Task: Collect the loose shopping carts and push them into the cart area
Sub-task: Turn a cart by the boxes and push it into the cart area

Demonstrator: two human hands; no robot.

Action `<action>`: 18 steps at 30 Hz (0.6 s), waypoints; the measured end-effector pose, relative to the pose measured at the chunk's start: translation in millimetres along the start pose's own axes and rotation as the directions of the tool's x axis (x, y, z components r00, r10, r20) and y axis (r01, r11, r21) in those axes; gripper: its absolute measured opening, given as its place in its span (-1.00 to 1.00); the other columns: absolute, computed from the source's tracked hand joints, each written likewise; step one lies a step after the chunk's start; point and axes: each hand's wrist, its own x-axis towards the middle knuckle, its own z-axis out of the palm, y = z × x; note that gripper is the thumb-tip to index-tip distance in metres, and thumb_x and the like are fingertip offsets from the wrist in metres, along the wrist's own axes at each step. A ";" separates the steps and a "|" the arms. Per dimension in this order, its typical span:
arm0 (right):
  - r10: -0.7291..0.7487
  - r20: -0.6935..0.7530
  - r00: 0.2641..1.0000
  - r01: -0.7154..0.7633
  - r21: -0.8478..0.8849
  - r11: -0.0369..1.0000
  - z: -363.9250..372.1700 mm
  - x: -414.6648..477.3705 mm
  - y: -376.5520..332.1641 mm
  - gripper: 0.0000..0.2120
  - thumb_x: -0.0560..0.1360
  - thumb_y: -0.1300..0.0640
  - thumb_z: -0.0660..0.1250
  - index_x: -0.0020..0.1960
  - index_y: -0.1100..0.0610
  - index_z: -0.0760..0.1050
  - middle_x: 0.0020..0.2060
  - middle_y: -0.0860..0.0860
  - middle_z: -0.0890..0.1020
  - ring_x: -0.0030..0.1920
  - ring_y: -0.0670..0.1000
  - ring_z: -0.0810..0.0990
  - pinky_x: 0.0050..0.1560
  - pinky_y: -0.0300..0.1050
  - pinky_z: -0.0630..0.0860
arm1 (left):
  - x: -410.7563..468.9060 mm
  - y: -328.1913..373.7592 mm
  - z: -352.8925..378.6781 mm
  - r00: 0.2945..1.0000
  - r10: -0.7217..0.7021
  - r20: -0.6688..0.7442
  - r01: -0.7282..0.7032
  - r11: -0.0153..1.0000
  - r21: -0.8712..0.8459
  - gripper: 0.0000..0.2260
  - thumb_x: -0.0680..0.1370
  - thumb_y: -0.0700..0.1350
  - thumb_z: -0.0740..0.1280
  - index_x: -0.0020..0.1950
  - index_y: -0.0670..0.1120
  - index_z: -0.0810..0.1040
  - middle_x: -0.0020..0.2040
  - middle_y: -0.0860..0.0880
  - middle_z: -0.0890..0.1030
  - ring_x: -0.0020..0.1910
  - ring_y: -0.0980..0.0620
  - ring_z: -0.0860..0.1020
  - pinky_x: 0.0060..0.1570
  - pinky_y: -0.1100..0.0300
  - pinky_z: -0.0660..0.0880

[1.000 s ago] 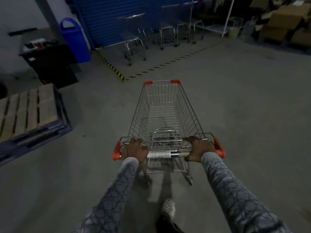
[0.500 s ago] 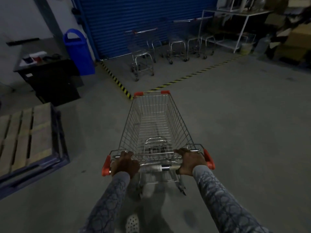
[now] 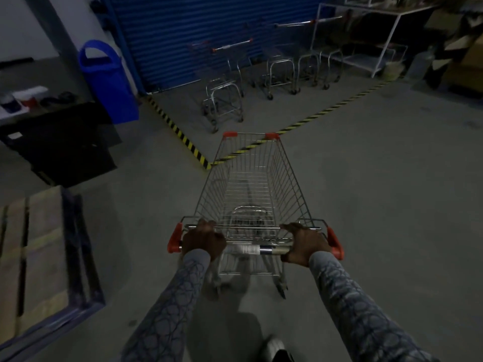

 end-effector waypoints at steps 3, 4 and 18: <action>-0.009 -0.016 1.000 0.008 -0.008 1.000 -27.2 71.8 -10.1 -0.05 0.16 -0.30 0.38 0.53 -0.24 0.24 0.47 -0.15 0.41 0.36 0.03 0.51 0.31 0.05 0.49 | 76.6 7.3 -7.5 0.997 0.022 -0.072 -0.023 1.000 -0.015 -0.53 0.42 0.08 0.17 0.26 0.05 0.62 0.29 -0.02 0.57 0.15 -0.16 0.60 0.17 0.02 0.49; -0.012 -0.023 1.000 0.012 -0.010 1.000 -37.7 97.6 -11.6 -0.07 0.17 -0.29 0.39 0.53 -0.23 0.25 0.46 -0.15 0.41 0.36 0.03 0.52 0.30 0.05 0.48 | 103.2 10.9 -9.5 0.995 0.017 -0.103 -0.021 0.999 -0.043 -0.50 0.39 0.08 0.14 0.23 0.03 0.64 0.26 -0.04 0.59 0.13 -0.17 0.61 0.16 0.01 0.50; -0.122 0.024 0.992 0.124 -0.194 0.973 -166.8 446.9 -20.5 -0.03 0.13 -0.32 0.34 0.53 -0.25 0.23 0.47 -0.16 0.41 0.32 0.05 0.55 0.30 0.07 0.50 | 419.5 50.7 -24.8 0.969 -0.226 0.099 0.233 0.970 -0.064 -0.50 0.55 0.15 0.20 0.51 0.17 0.36 0.50 -0.03 0.36 0.35 -0.18 0.48 0.32 -0.02 0.42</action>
